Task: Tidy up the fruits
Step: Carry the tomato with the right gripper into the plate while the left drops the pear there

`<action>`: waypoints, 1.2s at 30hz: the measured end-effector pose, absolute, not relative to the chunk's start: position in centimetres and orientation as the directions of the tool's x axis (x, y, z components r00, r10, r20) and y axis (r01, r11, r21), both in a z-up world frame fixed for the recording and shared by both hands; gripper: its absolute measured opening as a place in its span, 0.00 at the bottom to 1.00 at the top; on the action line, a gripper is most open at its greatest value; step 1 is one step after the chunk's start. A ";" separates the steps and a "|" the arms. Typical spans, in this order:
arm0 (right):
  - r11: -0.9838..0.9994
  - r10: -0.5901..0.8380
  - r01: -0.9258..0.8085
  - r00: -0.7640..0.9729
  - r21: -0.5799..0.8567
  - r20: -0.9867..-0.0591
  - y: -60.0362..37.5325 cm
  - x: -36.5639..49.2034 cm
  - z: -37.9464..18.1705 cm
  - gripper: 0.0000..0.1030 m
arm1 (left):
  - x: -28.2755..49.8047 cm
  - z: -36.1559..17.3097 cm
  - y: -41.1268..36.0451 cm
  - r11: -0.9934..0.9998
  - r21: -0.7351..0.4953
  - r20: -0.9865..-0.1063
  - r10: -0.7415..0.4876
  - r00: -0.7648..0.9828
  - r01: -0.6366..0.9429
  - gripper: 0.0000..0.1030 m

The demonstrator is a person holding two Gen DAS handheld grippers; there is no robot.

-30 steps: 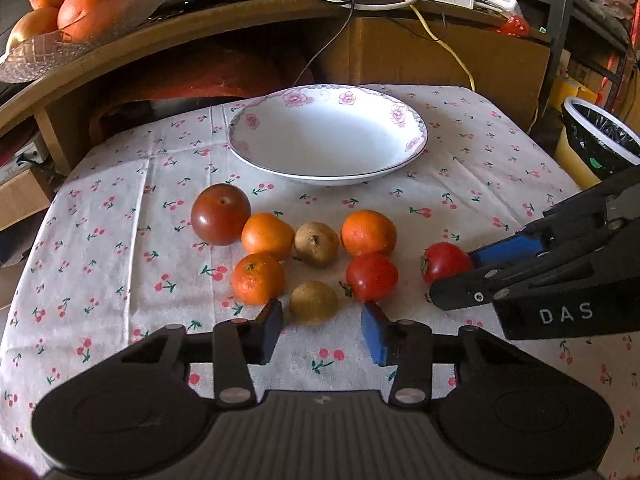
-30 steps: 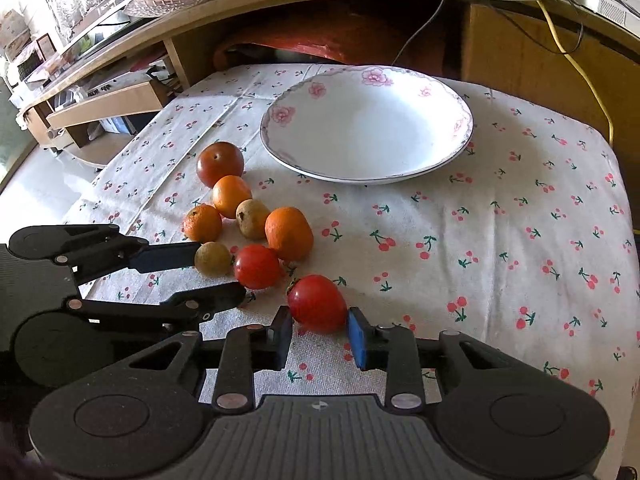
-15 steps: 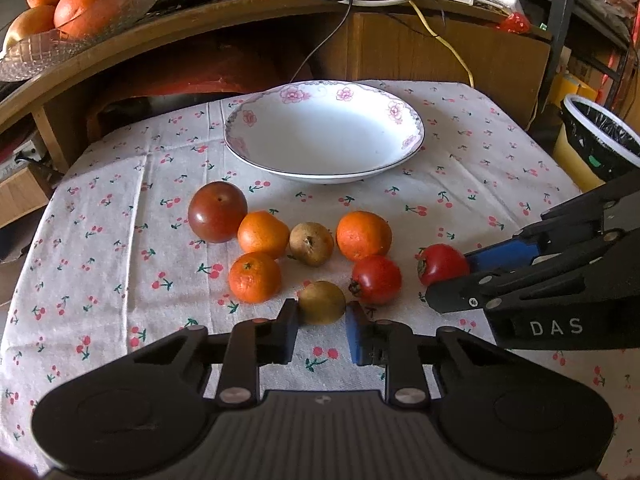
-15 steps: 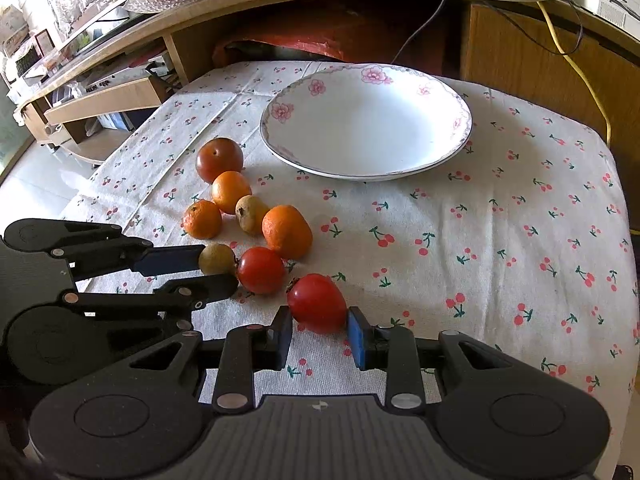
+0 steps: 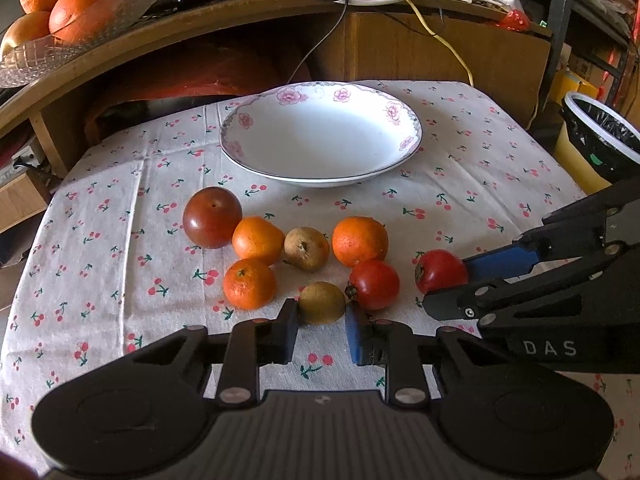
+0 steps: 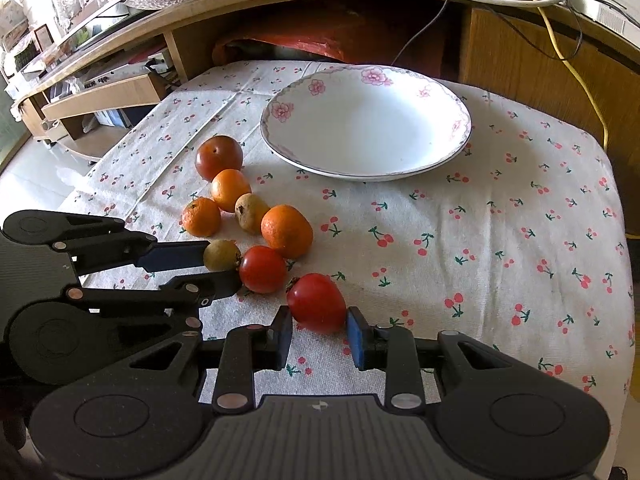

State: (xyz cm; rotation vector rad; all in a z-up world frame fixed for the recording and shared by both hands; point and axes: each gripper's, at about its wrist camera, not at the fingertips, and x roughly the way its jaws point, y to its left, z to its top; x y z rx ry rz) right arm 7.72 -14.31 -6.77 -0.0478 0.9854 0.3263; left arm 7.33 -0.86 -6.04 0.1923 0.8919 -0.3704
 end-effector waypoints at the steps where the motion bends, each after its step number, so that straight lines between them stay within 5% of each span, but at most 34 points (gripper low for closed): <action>1: 0.951 0.246 -0.291 0.509 0.104 -0.825 -14.3 7.7 -6.7 0.23 | 7.3 -6.0 -0.9 0.918 0.014 -0.787 -0.233 0.571 0.395 0.33; 36: 0.971 0.210 -0.219 0.593 0.095 -0.777 -15.0 9.0 -4.2 0.23 | 9.3 -2.0 -1.6 0.928 0.015 -0.743 -0.239 0.625 0.373 0.32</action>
